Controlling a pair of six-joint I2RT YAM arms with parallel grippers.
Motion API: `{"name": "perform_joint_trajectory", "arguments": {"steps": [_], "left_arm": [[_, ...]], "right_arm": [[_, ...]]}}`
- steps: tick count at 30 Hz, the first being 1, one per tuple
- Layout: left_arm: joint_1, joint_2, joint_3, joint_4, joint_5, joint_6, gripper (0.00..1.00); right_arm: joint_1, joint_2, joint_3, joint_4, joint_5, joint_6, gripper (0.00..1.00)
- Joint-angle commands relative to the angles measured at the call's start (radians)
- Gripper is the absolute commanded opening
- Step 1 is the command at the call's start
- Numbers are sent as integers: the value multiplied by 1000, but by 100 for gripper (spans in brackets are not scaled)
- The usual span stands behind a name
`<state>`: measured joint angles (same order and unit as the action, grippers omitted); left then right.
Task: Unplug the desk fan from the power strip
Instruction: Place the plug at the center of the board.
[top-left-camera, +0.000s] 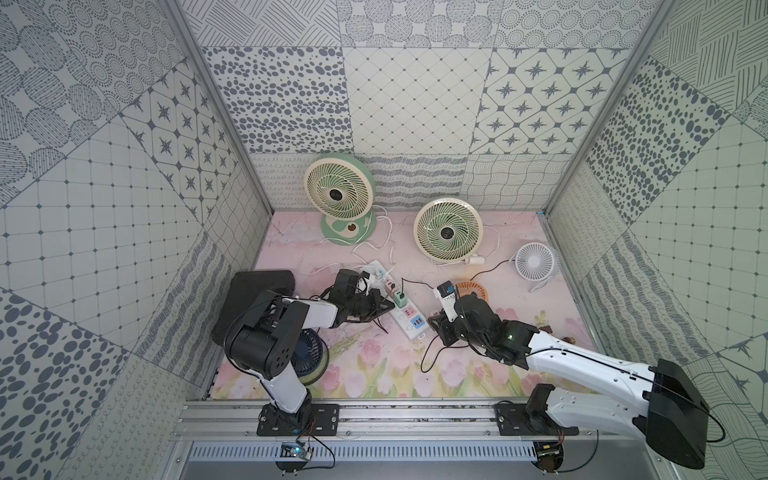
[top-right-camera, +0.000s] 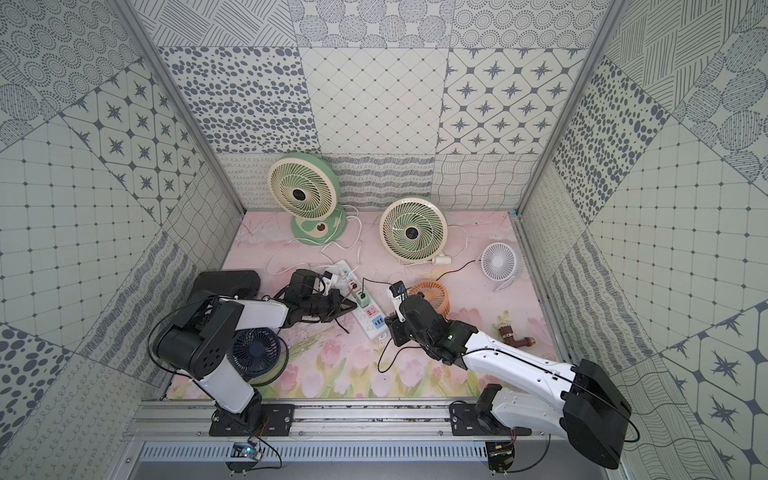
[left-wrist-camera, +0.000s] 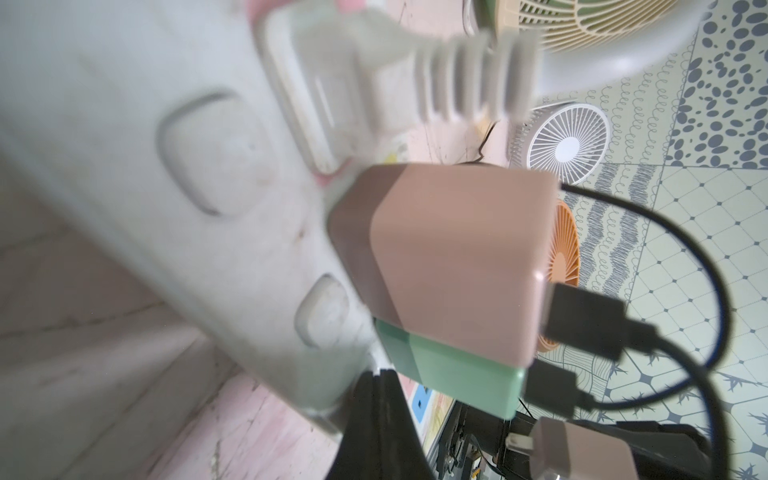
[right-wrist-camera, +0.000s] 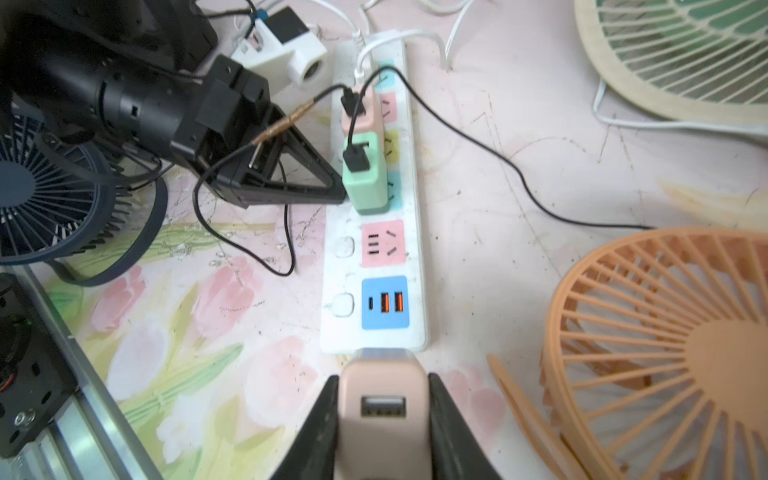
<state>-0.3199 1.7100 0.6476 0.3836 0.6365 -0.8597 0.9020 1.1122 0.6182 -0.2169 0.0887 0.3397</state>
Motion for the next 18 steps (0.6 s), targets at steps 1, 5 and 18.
{"name": "perform_joint_trajectory", "arguments": {"steps": [1, 5, 18], "left_arm": [[-1, 1, 9, -89, -61, 41, 0], [-1, -4, 15, -97, -61, 45, 0], [5, -9, 20, -104, -60, 49, 0]], "right_arm": [[-5, -17, -38, 8, -83, 41, 19], [-6, 1, -72, 28, -104, 76, 19], [-6, 134, -111, 104, -105, 124, 30]]}}
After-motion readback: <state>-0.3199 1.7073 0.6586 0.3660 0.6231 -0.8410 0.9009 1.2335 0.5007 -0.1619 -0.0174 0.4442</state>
